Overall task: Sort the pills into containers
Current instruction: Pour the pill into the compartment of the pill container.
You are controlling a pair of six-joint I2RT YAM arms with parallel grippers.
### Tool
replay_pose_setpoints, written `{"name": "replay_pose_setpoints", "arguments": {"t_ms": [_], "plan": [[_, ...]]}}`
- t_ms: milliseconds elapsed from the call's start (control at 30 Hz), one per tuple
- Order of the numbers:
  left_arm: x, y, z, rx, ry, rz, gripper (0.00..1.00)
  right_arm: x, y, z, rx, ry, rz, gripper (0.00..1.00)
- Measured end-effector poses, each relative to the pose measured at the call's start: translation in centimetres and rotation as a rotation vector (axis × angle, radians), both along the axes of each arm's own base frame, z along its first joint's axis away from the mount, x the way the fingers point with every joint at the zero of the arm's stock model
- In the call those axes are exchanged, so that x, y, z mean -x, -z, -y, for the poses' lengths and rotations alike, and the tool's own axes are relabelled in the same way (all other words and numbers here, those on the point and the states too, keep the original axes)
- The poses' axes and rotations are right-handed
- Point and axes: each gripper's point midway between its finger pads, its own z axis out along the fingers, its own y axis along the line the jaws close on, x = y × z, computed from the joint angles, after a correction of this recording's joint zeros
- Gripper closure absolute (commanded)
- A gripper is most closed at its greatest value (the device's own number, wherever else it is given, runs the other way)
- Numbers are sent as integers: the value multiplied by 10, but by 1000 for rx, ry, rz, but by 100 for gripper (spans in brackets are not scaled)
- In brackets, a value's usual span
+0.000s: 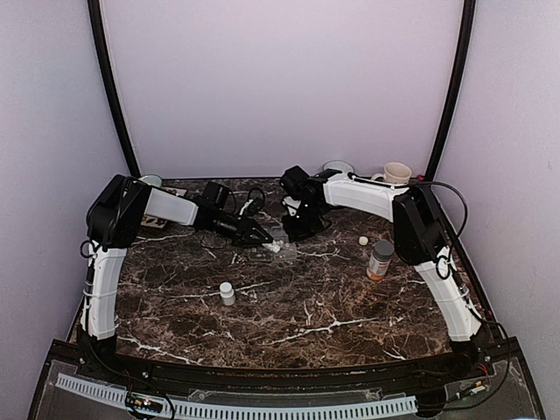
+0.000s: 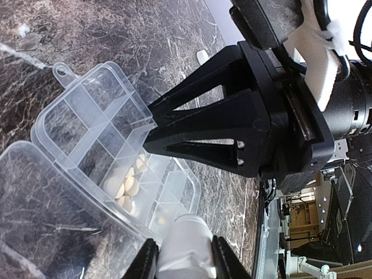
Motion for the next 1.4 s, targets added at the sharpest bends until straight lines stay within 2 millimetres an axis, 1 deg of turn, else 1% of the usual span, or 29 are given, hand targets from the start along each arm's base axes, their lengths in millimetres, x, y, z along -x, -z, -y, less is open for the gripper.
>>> {"name": "replay_pose_setpoints", "arguments": {"t_ms": [267, 433, 700, 967, 1267, 1400], "plan": [[2, 0, 2, 0, 7, -3, 100, 0, 0, -1, 2, -1, -1, 78], [-2, -13, 7, 63, -2, -13, 100, 0, 0, 0, 2, -1, -2, 78], [-3, -29, 8, 149, 3, -59, 100, 0, 0, 0, 5, 1, -1, 74], [0, -39, 7, 204, 10, -92, 100, 0, 0, 0, 5, 4, -2, 73], [2, -46, -1, 260, -3, -126, 100, 0, 0, 1, 6, 5, -2, 72], [3, -52, -4, 286, -11, -135, 100, 0, 0, 1, 7, 9, -1, 71]]}}
